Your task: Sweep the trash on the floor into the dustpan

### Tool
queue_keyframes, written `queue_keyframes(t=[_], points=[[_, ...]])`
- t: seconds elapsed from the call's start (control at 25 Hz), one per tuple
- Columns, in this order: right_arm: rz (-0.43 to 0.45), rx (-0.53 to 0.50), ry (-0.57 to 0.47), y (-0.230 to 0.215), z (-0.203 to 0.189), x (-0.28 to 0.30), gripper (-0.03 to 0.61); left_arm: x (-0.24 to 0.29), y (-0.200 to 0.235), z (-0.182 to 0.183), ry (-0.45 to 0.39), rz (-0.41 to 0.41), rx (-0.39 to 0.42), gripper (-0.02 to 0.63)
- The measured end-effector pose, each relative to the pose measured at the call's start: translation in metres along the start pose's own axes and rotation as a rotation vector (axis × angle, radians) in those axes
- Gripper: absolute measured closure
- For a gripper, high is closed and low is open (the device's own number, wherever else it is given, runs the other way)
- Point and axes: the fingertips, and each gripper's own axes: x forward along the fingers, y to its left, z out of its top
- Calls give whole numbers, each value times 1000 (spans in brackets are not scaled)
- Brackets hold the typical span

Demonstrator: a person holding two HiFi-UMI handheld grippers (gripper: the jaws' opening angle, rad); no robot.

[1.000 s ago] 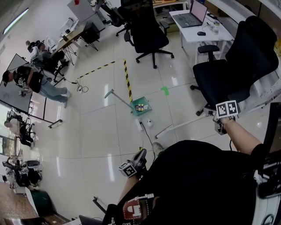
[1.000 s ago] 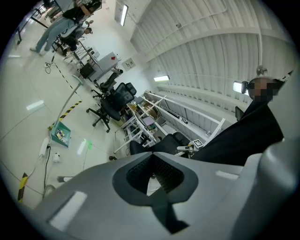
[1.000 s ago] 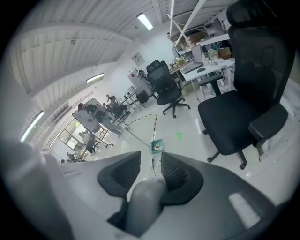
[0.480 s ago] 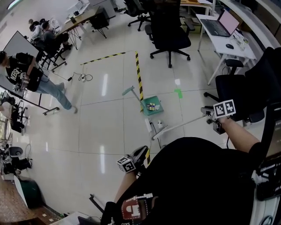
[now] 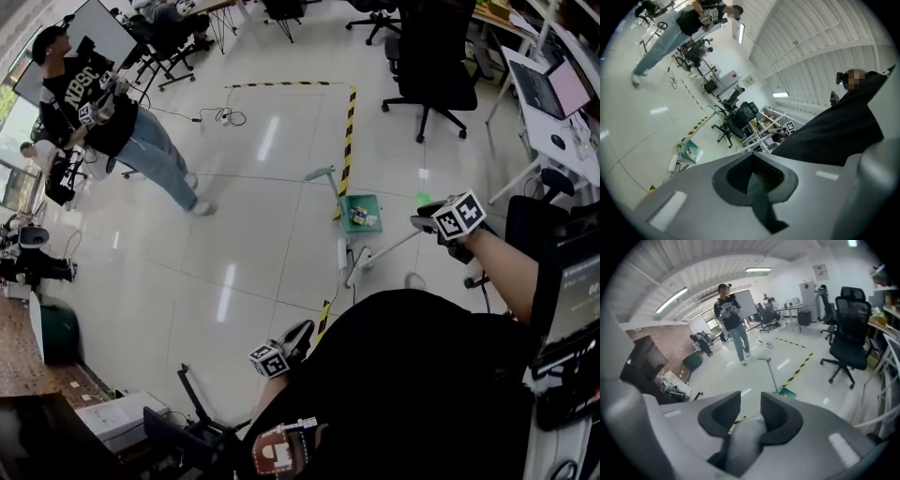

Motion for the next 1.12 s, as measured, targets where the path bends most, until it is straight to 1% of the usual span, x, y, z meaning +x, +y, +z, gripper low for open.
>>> queue_keyframes(t=[0.16, 0.28, 0.4, 0.56, 0.64, 0.8, 0.84, 0.96, 1.04, 1.12], points=[[99, -205, 52, -14, 31, 27, 448, 6, -8, 3, -92, 114, 4, 615], [184, -307, 84, -30, 43, 52, 449, 23, -32, 4, -163, 200, -39, 615], [255, -360, 112, -58, 50, 72, 449, 46, -47, 5, -213, 246, -58, 615], [316, -360, 170, -102, 44, 87, 449, 69, -70, 4, -248, 286, -86, 615], [316, -370, 199, -128, 43, 88, 449, 81, -74, 7, -243, 284, -88, 615], [250, -500, 323, -172, 23, 81, 454, 89, -66, 14, -212, 279, -80, 615], [230, -513, 347, -180, 17, 76, 454, 88, -63, 19, -203, 274, -77, 615], [176, -502, 383, -192, 0, 56, 456, 84, -56, 34, -192, 250, -61, 615], [159, -508, 414, -195, -14, 47, 457, 83, -53, 43, -202, 237, -53, 615], [140, -507, 434, -198, -26, 38, 457, 85, -48, 49, -194, 217, -44, 615]])
